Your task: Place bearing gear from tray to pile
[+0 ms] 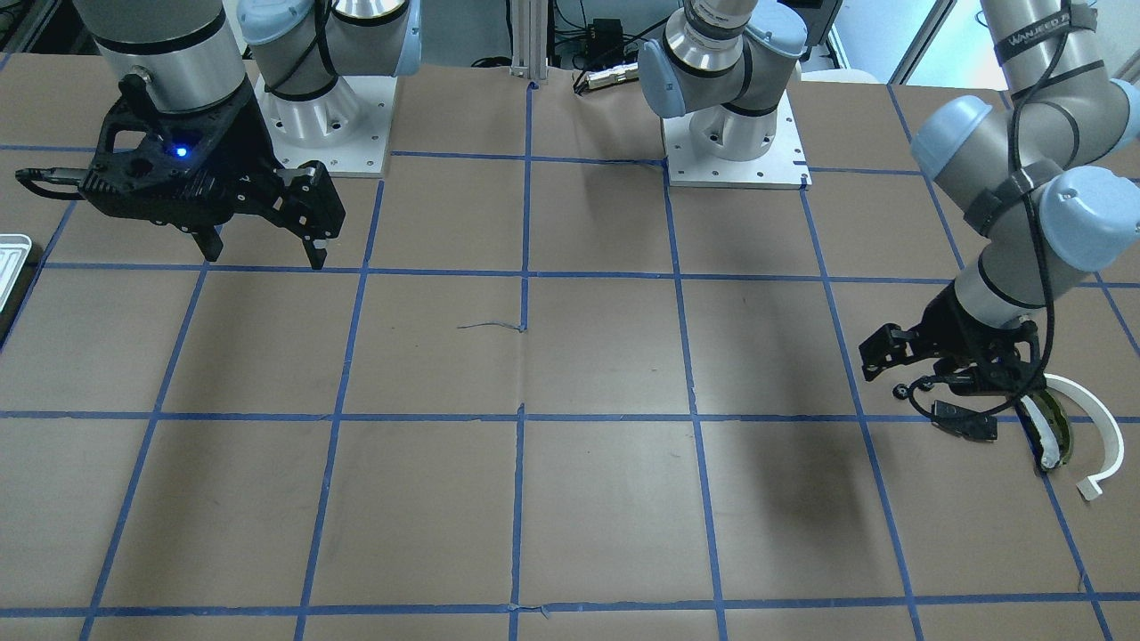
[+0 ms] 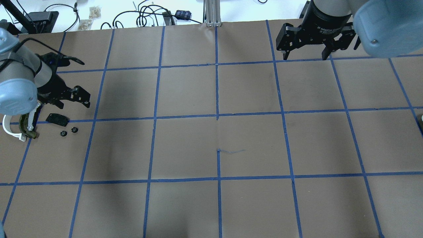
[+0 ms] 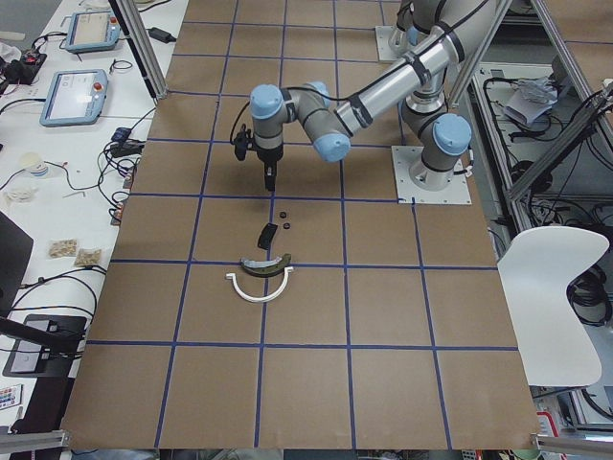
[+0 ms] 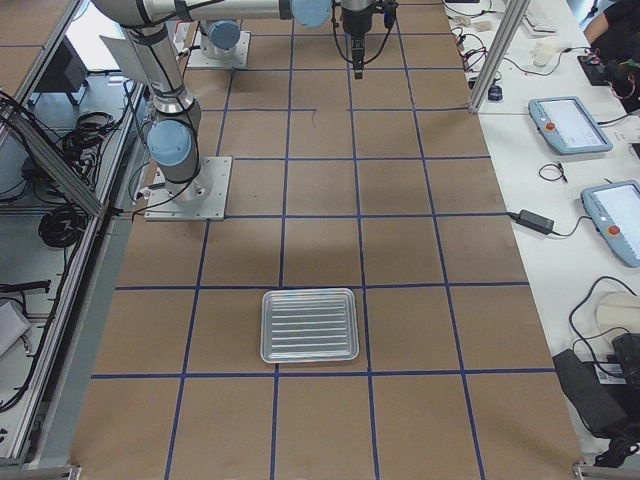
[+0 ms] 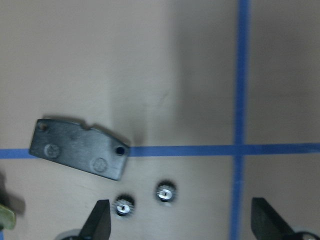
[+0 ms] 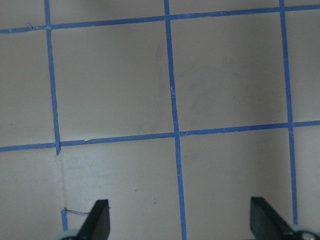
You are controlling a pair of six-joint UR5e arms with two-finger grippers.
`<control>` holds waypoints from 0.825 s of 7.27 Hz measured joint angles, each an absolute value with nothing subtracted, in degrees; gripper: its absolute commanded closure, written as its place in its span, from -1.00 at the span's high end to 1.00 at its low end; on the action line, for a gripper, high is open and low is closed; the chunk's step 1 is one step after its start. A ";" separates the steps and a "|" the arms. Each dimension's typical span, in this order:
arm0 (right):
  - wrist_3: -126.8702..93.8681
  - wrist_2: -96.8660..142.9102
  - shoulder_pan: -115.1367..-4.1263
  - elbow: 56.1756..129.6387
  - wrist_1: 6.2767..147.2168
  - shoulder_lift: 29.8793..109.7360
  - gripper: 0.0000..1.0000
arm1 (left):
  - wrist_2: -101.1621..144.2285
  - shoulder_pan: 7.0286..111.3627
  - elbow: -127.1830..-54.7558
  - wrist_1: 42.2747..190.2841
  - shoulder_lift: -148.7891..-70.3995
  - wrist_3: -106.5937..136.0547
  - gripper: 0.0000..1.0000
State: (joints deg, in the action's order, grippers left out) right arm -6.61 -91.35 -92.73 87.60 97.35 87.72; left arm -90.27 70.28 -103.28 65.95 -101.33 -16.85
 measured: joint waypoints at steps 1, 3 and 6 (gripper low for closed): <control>-6.65 -91.35 -92.73 87.59 97.36 87.73 1.00 | -89.88 76.26 -98.03 74.95 -99.32 -7.10 1.00; -6.62 -91.34 -92.73 87.56 97.36 87.72 1.00 | -90.12 86.57 -84.73 91.49 -97.53 3.77 1.00; -6.59 -91.37 -92.72 87.56 97.31 87.71 1.00 | -89.89 90.11 -77.97 104.21 -94.29 4.60 1.00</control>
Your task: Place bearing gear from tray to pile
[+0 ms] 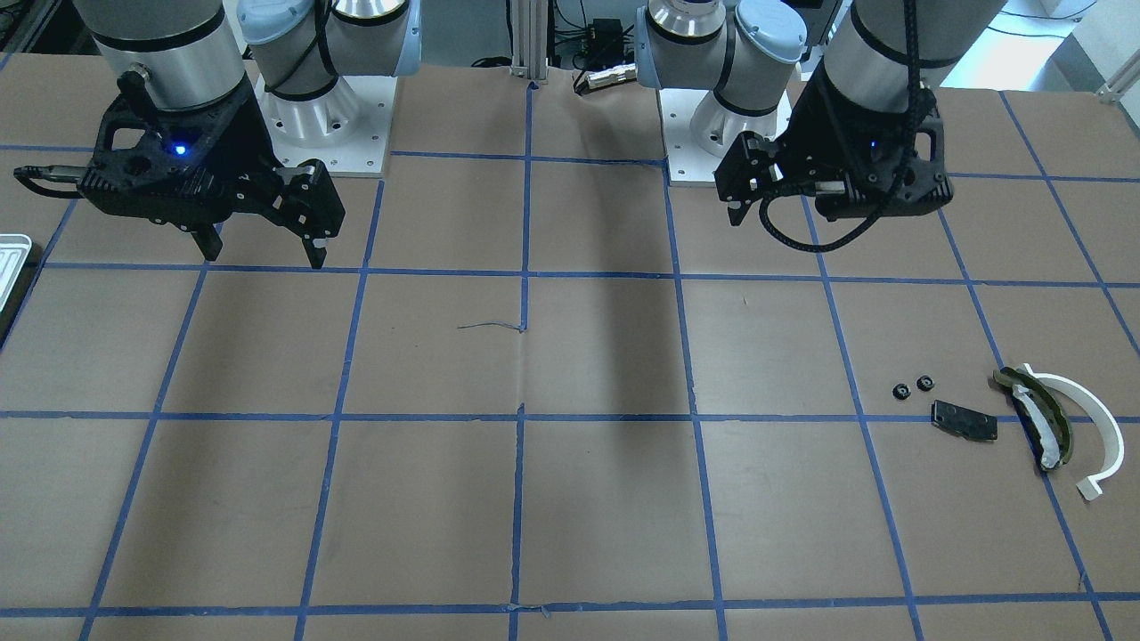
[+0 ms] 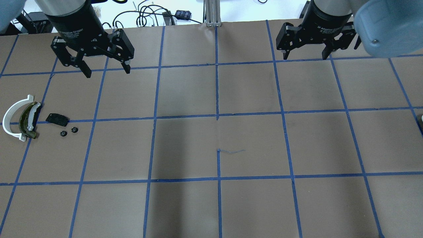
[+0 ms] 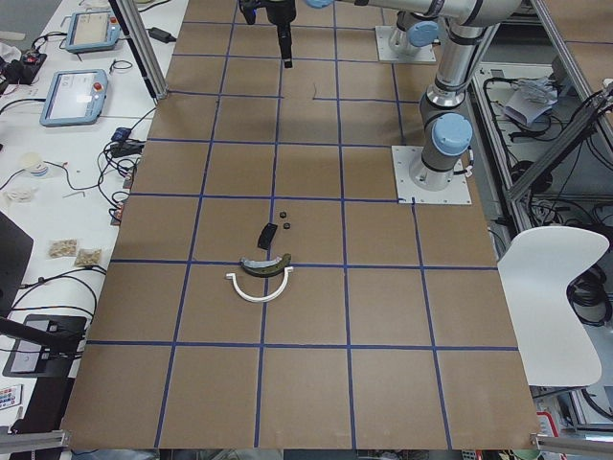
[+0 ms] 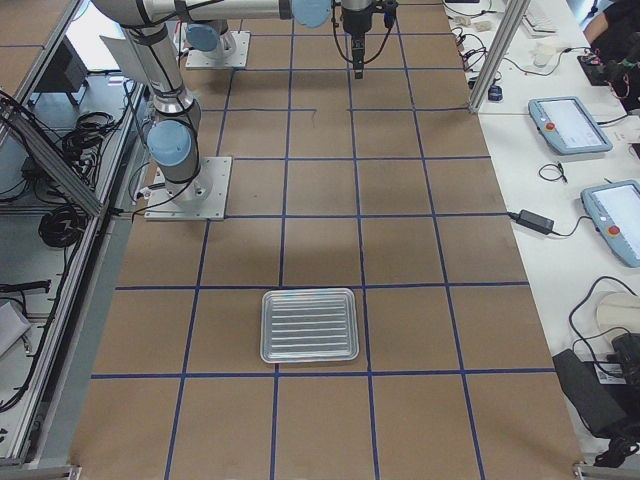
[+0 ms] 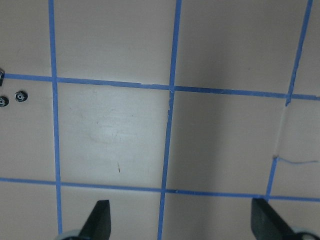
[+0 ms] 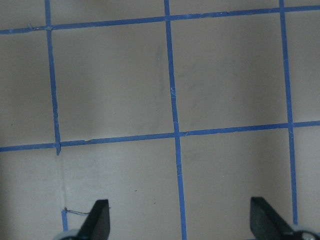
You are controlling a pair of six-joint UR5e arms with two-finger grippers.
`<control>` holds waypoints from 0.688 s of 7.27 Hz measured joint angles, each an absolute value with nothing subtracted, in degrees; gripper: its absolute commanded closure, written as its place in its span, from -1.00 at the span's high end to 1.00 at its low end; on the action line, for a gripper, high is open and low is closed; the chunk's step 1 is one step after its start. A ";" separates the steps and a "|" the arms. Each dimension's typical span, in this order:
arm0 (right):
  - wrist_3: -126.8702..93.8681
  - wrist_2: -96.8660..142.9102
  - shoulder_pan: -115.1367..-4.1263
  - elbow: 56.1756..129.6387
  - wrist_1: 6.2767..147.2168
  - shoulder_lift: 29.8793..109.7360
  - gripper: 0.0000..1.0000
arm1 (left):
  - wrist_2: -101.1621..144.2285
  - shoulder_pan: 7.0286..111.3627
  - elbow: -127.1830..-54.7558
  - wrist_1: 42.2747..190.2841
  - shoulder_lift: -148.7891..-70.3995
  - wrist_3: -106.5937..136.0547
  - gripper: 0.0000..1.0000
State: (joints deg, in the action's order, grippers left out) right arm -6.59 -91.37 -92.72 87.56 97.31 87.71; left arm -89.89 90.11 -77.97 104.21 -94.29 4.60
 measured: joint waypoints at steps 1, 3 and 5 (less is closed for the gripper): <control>-6.59 -91.40 -92.72 87.59 97.25 87.72 1.00 | -89.91 89.64 -78.70 103.89 -93.28 4.47 1.00; -6.61 -91.35 -92.72 87.51 97.29 87.71 1.00 | -89.72 87.30 -80.93 98.74 -92.00 1.96 1.00; -6.61 -91.34 -92.72 87.51 97.26 87.69 1.00 | -89.71 86.69 -81.55 97.09 -91.10 0.89 1.00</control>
